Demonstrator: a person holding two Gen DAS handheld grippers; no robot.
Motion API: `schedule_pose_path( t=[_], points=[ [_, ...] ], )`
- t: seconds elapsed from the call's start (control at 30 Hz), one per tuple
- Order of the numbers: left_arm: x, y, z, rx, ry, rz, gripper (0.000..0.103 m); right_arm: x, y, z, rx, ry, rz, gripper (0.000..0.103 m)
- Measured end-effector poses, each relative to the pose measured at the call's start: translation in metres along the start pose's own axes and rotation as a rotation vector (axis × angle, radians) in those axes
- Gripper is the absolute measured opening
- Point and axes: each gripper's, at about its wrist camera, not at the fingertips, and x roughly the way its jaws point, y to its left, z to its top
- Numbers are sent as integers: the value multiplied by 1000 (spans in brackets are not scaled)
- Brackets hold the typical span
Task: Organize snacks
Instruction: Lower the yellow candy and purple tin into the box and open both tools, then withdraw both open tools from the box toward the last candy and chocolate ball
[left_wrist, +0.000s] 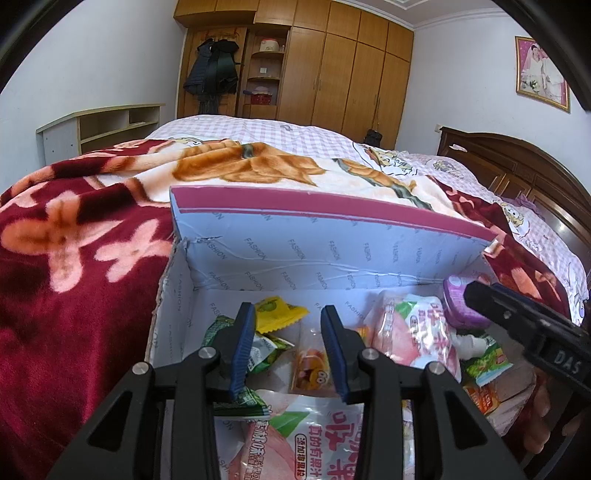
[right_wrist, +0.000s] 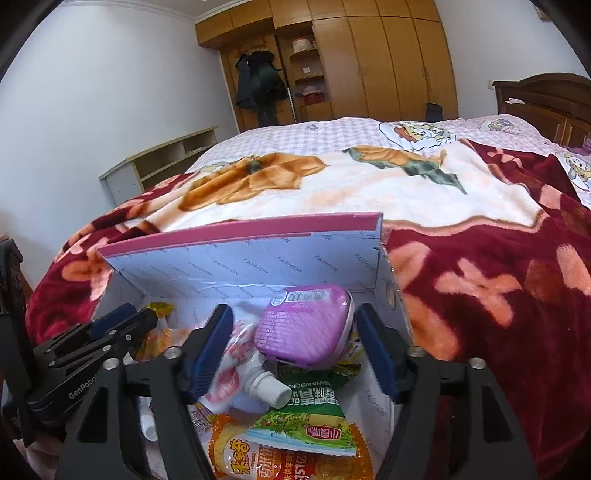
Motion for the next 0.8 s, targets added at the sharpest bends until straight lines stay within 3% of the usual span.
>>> schedule_pose_path(
  t=[0.27,0.5,0.8],
  points=[
    [-10,-9,2,-1,7,-19,48,-20,8,-2,-12,-28,18,75],
    [-36,-9,1,2,-13,-8,64,-45,16,-9,-20,-60,40,75],
    [-70,-11,-9,14,-36,27,71,-74,22,-22,-23,-79,55,75]
  ],
)
